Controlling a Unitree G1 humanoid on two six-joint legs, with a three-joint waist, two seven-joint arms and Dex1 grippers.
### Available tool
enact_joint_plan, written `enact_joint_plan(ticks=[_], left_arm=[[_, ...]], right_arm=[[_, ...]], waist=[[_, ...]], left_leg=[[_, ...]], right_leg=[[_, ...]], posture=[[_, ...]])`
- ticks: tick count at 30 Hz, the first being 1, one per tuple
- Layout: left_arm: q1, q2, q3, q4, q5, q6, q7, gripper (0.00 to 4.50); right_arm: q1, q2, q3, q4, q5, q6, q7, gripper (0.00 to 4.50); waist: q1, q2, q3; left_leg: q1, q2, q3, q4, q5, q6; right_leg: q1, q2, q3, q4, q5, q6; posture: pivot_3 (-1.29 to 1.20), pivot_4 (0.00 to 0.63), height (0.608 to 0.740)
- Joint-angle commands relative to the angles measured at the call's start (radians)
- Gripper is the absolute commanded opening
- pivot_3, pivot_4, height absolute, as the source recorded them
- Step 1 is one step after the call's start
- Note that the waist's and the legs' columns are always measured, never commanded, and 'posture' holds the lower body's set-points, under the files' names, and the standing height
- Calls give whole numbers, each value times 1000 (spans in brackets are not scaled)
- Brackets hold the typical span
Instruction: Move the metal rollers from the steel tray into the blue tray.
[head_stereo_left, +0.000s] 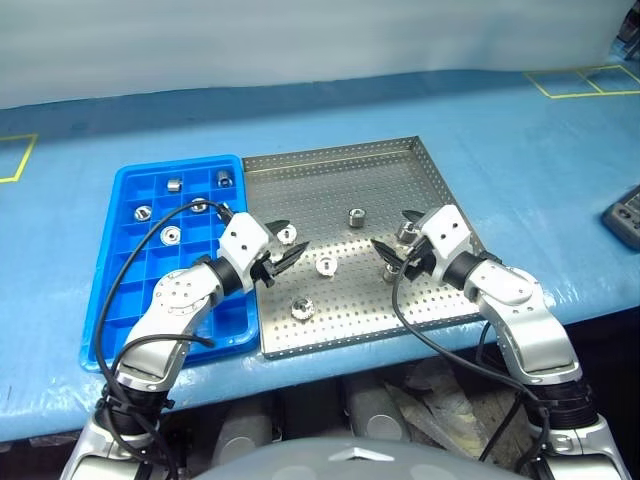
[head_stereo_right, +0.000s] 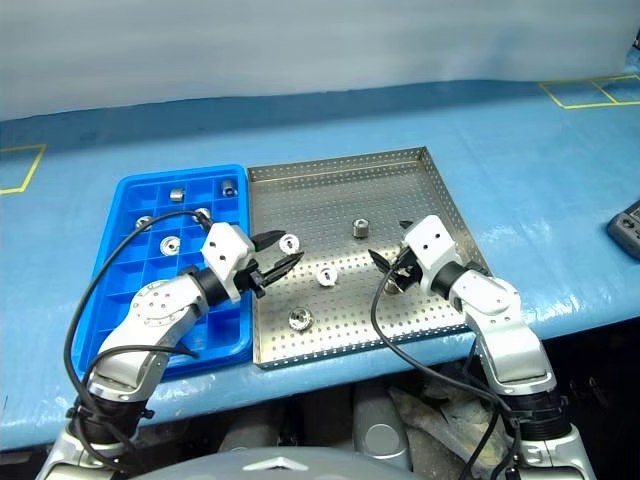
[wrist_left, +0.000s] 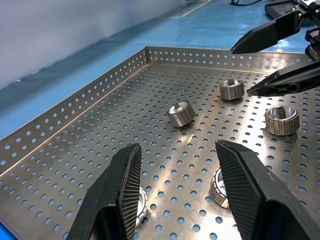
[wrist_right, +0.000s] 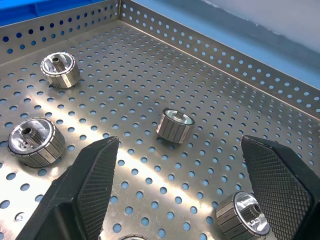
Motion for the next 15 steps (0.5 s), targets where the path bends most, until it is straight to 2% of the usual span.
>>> enact_joint_plan(ticks=[1, 15], left_arm=[[-13, -3, 12, -29, -5, -22, -3, 2592], [-15, -14, 5, -28, 3, -27, 0, 2592]], right_arm=[[-14, -4, -18, -13, 0, -18, -6, 4119], [-36, 16, 2, -4, -21, -26, -20, 4119]], waist=[[0, 0, 0], [6, 0, 0]], left_leg=[[0, 0, 0, 0, 0, 0], [0, 0, 0, 1, 0, 0]], right_leg=[[0, 0, 0, 0, 0, 0], [0, 0, 0, 0, 0, 0]], posture=[[-237, 150, 740], [-227, 150, 740]])
